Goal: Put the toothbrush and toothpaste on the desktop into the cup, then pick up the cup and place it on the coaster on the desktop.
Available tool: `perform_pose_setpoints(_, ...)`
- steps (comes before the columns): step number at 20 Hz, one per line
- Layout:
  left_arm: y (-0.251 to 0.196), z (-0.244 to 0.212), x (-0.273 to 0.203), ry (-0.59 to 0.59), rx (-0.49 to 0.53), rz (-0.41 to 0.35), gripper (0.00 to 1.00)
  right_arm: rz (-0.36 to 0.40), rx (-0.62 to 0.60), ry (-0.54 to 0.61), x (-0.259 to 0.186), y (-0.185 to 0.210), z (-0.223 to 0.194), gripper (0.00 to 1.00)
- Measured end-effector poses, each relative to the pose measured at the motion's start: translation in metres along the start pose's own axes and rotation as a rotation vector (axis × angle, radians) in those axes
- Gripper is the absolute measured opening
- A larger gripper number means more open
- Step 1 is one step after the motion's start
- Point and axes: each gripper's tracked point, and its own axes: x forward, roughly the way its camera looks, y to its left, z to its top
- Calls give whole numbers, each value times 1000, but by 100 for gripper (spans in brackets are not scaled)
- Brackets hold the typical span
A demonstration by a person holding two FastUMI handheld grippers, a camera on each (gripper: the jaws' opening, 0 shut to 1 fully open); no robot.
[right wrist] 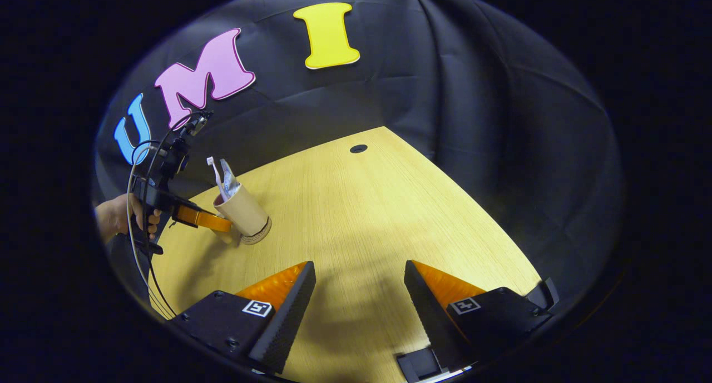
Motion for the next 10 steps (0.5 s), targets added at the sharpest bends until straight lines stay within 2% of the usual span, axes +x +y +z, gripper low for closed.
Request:
perform_pose_setpoints(3,3,2,2,-2,33,26,21,-8,2,1,-2,-2,-4,99)
perform_pose_setpoints(7,0,1,-2,-40,-1,30,28,-14,-2,-4,-8,1,-8,99)
perform_pose_setpoints(10,-3,3,-28,-115,-52,25,82,-8,-31,-25,-17,9,-2,99)
